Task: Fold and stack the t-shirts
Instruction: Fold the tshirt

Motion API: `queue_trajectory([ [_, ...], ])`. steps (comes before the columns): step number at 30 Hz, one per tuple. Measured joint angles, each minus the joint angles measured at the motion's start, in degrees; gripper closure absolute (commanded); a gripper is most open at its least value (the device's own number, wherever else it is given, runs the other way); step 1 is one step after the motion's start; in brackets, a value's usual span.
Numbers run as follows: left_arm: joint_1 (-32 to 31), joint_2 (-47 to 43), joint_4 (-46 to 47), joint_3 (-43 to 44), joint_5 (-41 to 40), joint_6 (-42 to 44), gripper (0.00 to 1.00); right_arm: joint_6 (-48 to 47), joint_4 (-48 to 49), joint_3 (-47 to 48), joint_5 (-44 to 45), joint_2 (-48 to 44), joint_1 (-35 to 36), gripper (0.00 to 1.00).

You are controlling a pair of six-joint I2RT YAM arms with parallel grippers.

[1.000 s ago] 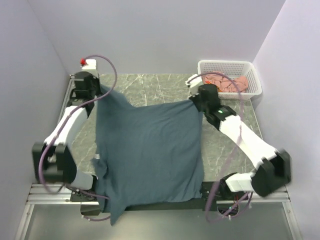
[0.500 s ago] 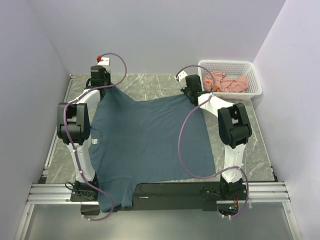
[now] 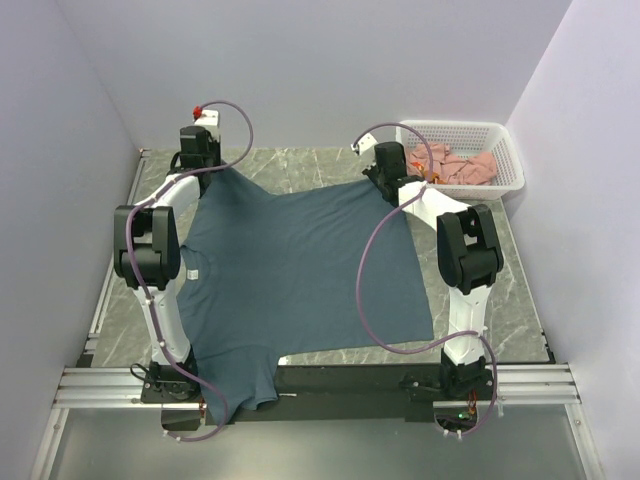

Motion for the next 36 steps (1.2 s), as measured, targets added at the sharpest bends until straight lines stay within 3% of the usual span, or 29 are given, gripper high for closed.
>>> queue_trajectory([
  [13, 0.0, -11.8, -9.7, -5.6, -2.0, -2.5, 0.99, 2.4, -1.2, -0.6, -0.7, -0.5, 0.0, 1.00],
  [36, 0.0, -29.8, -32.3, -17.2, -3.7, -14.1, 0.99, 7.5, -4.3, -13.8, 2.5, -11.3, 0.0, 1.00],
])
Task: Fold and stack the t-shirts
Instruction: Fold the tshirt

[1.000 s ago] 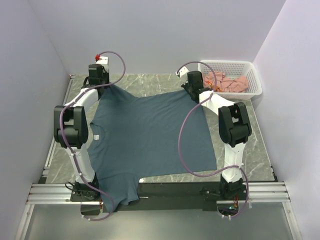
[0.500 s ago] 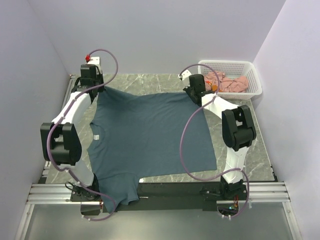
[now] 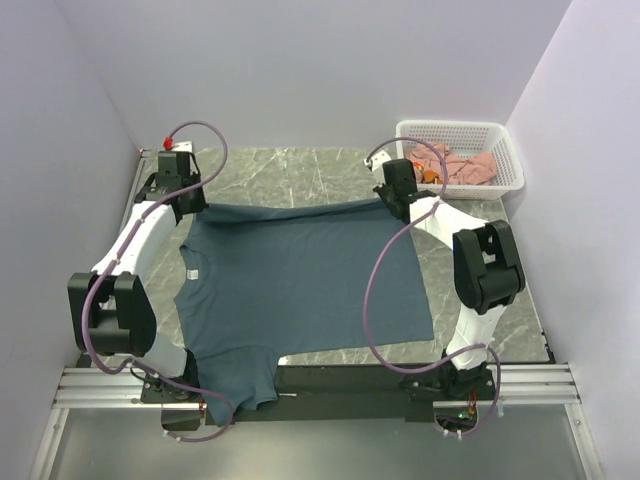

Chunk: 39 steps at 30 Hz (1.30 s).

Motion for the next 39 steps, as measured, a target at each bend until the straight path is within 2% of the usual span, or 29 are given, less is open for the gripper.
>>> queue_trajectory([
  [11, 0.0, -4.4, -6.2, -2.0, -3.1, -4.3, 0.99, 1.2, 0.0, -5.2, 3.0, -2.2, 0.0, 1.00],
  [22, 0.0, -6.8, -8.4, -3.0, -4.4, -5.7, 0.99, 2.6, 0.4, -8.7, 3.7, -4.9, 0.4, 1.00],
  [30, 0.0, -8.9, -9.2, -10.0, -4.3, -7.9, 0.99, 4.8, 0.3, -11.7, 3.8, -5.0, 0.7, 1.00],
  [39, 0.0, -13.1, -9.4, -17.2, -4.2, -11.0, 0.99, 8.7, -0.7, -12.7, 3.3, -4.9, 1.0, 0.92],
])
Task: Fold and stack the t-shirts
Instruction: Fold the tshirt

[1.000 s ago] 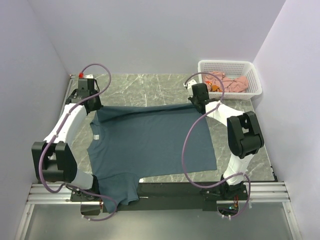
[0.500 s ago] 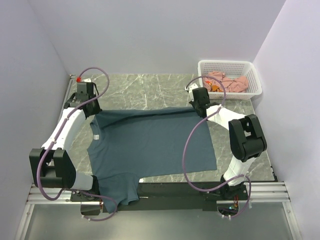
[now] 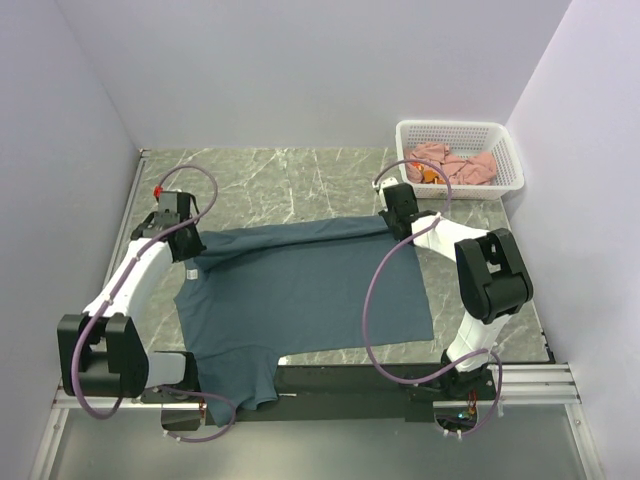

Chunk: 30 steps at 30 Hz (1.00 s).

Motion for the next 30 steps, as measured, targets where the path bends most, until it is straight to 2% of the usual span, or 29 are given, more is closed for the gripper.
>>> queue_trajectory([
  [1, 0.0, -0.7, 0.0, -0.6, 0.0, -0.3, 0.99, 0.3, -0.1, -0.2, 0.0, 0.0, 0.0, 0.87],
  [3, 0.0, -1.8, 0.0, -1.4, 0.3, -0.8, 0.99, 1.1, -0.5, -0.7, 0.0, 0.0, 0.2, 0.81],
  [4, 0.0, -2.1, 0.1, -1.7, 0.5, -1.0, 0.99, 1.4, -0.7, -0.9, 0.0, 0.0, 0.2, 0.72],
  [6, 0.0, -2.7, 0.3, -2.3, 1.1, -1.6, 0.98, 2.1, -1.2, -1.2, 0.0, 0.0, 0.2, 0.65],
  [7, 0.0, -3.0, 0.4, -2.6, 1.5, -1.8, 0.98, 2.4, -1.3, -1.4, 0.0, 0.0, 0.2, 0.58],
  [11, 0.0, -4.5, 0.7, -4.9, 3.2, -3.0, 0.97, 3.6, -2.2, -1.8, -0.2, 0.0, 0.2, 0.55],
  [16, -0.1, -6.6, 0.6, -5.4, 5.6, -4.5, 0.91, 6.4, -3.1, -3.2, -0.5, -2.2, 0.2, 0.46],
  [23, -0.1, -13.0, -0.5, -5.4, 9.0, -7.1, 0.87, 14.1, -3.9, -8.9, -2.8, -16.6, 0.3, 0.43],
  [28, -0.2, -19.3, -2.4, -5.4, 10.5, -9.2, 0.79, 20.0, -3.1, -13.9, -4.0, -28.4, 0.3, 0.42],
  [30, -0.2, -20.8, -3.4, -5.4, 10.9, -9.9, 0.70, 21.8, -3.3, -15.0, -5.0, -31.7, 0.3, 0.41],
])
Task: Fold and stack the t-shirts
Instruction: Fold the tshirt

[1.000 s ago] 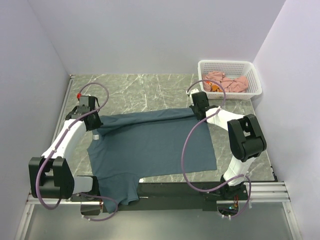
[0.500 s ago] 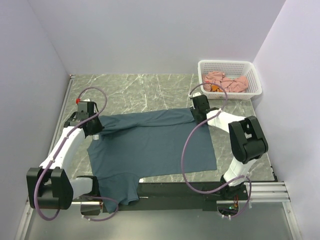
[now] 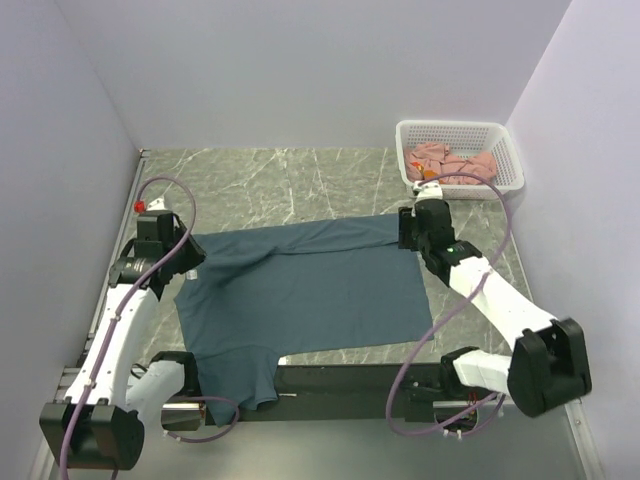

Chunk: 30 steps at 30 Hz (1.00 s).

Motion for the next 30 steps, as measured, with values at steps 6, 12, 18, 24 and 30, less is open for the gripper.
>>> queue_trajectory([
  [6, 0.0, -2.6, -2.5, -0.1, 1.1, -2.1, 0.56, 5.0, 0.6, -1.3, -2.0, -4.6, 0.0, 0.29],
  [12, 0.0, -3.4, -2.2, -0.2, -2.5, -4.2, 0.36, 8.8, 2.1, -3.2, -5.2, -5.9, 0.0, 0.31],
  [18, 1.4, 6.2, 4.5, -0.2, -8.0, -4.9, 0.38, 10.3, 2.4, 0.5, -6.8, 2.3, -0.3, 0.32],
  [24, 5.6, 22.3, 12.0, 0.5, -11.2, -4.5, 0.38, 11.6, 3.1, 4.4, -10.0, 11.5, -6.3, 0.32],
  [30, 7.0, 34.1, 16.2, 6.3, -12.5, -2.3, 0.42, 13.7, 4.1, 8.7, -14.8, 19.7, -12.0, 0.32],
])
